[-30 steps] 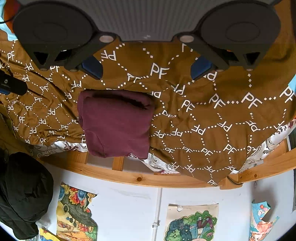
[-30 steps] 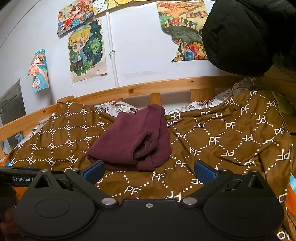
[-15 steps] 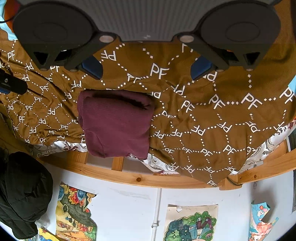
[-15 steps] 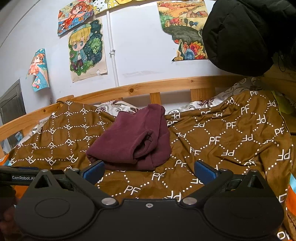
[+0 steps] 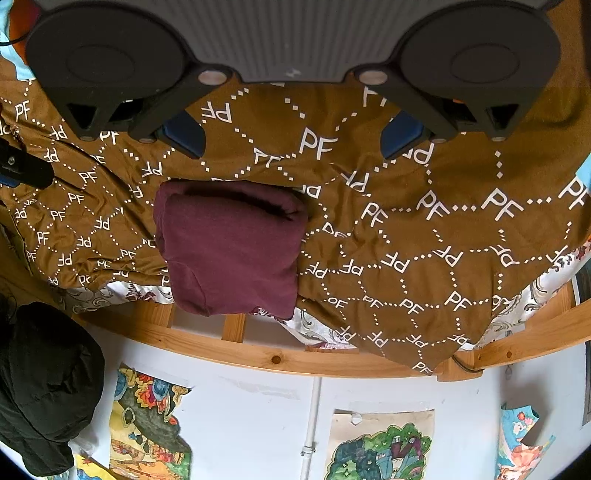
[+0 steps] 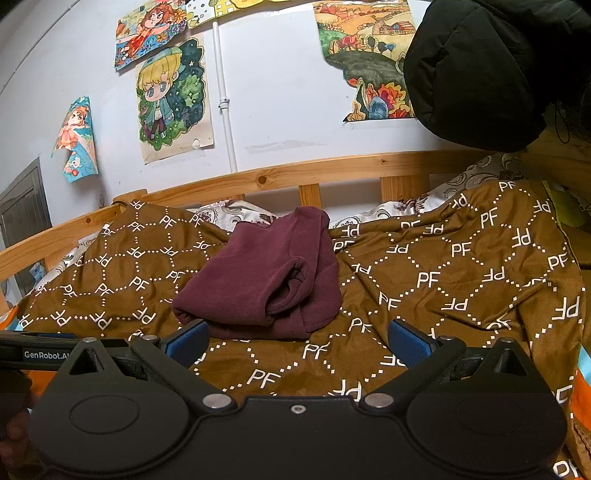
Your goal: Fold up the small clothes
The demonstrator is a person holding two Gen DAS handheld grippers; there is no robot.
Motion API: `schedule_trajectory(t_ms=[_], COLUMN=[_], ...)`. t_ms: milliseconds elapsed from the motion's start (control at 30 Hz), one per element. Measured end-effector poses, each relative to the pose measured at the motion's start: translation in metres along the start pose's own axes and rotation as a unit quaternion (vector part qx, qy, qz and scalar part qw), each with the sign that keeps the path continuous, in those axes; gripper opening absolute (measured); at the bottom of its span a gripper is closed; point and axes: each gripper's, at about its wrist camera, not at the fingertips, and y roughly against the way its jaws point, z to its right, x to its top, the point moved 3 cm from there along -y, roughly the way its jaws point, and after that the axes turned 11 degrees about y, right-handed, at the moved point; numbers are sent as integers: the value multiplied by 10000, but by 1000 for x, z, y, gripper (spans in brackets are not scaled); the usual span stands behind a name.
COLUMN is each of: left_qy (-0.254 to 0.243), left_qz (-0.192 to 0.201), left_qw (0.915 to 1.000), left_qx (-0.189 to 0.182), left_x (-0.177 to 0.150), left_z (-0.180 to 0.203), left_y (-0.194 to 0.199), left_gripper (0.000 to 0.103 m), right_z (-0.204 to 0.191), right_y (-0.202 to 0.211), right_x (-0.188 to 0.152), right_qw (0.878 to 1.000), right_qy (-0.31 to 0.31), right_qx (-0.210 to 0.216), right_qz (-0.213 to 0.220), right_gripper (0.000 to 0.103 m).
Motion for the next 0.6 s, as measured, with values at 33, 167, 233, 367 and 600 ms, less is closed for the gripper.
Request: schedule_trajectory(t_ms=[33, 167, 233, 367, 600], left_qy=[13, -118, -355, -481, -535], left_qz=[2, -66, -74, 185, 176], left_qw=[10000, 9994, 9985, 9974, 9975], left_qx=[0, 319, 409, 496, 428], left_x=[0, 3, 4, 4, 5], left_z=[0, 1, 3, 6, 8], left_y=[0, -2, -2, 3, 4], left_gripper=[102, 102, 102, 102, 102], right_z=[0, 0, 0, 0, 0], right_y=[0, 0, 0, 0, -1], right_x=[0, 0, 0, 0, -1], right_qw=[10000, 10000, 10000, 10000, 10000], right_qy=[1, -1, 5, -1, 4], right_qx=[1, 1, -1, 6, 0], right_qz=[0, -1, 4, -7, -9], right_gripper=[102, 102, 103, 102, 103])
